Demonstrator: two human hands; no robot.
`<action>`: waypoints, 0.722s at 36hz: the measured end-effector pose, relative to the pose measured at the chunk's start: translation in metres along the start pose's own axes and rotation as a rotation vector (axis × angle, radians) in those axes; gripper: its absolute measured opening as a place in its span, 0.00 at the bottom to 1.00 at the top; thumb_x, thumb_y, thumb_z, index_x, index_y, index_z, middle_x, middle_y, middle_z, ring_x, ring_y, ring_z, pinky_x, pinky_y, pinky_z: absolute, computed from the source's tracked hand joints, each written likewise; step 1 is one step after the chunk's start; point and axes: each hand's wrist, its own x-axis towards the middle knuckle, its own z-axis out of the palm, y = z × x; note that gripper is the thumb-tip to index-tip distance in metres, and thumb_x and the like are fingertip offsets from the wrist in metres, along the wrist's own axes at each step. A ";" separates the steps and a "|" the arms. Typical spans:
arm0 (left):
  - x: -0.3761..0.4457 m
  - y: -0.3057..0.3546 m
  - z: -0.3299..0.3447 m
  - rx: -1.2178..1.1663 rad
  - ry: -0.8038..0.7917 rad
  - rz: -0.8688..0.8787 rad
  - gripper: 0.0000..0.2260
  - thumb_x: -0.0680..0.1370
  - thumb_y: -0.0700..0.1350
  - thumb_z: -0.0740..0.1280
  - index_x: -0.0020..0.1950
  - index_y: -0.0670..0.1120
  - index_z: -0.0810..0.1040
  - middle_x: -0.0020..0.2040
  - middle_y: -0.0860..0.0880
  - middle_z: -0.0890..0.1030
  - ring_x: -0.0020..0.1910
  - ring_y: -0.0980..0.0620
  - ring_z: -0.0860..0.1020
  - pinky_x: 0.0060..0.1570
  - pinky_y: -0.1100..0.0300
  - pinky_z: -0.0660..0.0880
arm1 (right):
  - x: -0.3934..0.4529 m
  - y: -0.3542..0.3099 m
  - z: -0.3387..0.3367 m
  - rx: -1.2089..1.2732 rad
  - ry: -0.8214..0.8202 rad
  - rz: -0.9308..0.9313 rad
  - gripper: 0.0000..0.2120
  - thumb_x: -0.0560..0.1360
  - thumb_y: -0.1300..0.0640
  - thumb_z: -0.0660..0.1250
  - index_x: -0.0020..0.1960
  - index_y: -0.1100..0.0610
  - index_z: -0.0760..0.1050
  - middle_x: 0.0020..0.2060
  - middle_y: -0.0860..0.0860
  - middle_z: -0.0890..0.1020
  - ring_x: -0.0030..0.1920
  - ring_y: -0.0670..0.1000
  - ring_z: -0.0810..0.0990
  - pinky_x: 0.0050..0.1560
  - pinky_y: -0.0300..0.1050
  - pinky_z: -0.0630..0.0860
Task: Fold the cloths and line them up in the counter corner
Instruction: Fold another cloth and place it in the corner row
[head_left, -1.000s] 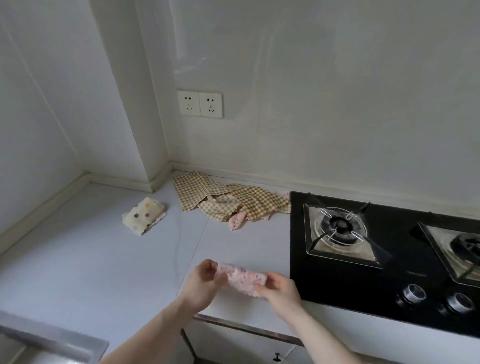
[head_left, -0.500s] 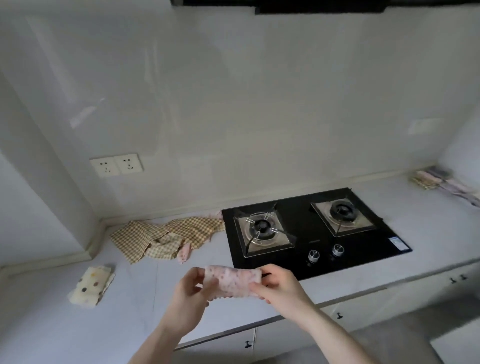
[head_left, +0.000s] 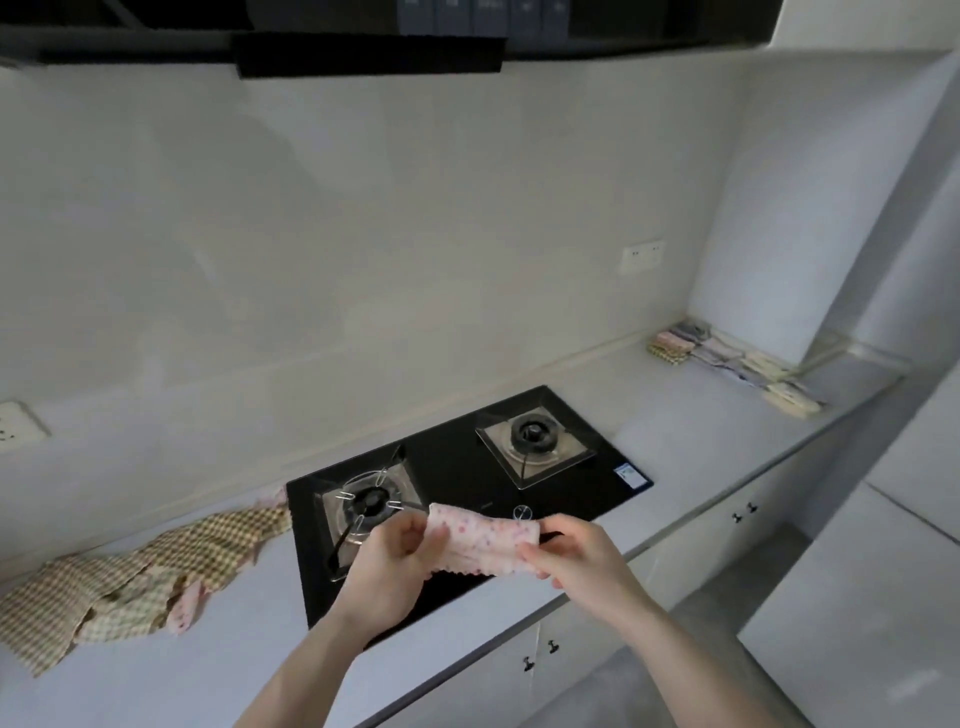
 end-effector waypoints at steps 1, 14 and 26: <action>0.009 0.009 0.016 0.011 -0.010 0.007 0.09 0.81 0.53 0.67 0.49 0.48 0.80 0.41 0.51 0.85 0.39 0.55 0.83 0.42 0.59 0.79 | 0.002 0.006 -0.019 -0.006 0.024 0.008 0.05 0.75 0.47 0.73 0.50 0.45 0.81 0.42 0.42 0.86 0.44 0.42 0.84 0.47 0.41 0.81; 0.102 0.109 0.201 0.084 -0.065 0.029 0.06 0.79 0.51 0.72 0.45 0.50 0.81 0.38 0.52 0.85 0.35 0.55 0.82 0.37 0.64 0.77 | 0.033 0.081 -0.230 -0.036 0.116 0.053 0.05 0.74 0.49 0.74 0.48 0.47 0.82 0.37 0.46 0.86 0.36 0.40 0.82 0.42 0.38 0.75; 0.231 0.157 0.294 0.204 -0.161 0.023 0.07 0.77 0.53 0.73 0.43 0.51 0.83 0.37 0.54 0.85 0.37 0.57 0.83 0.42 0.60 0.80 | 0.112 0.129 -0.332 -0.068 0.198 0.121 0.06 0.74 0.49 0.74 0.42 0.50 0.80 0.32 0.47 0.85 0.30 0.43 0.78 0.35 0.36 0.72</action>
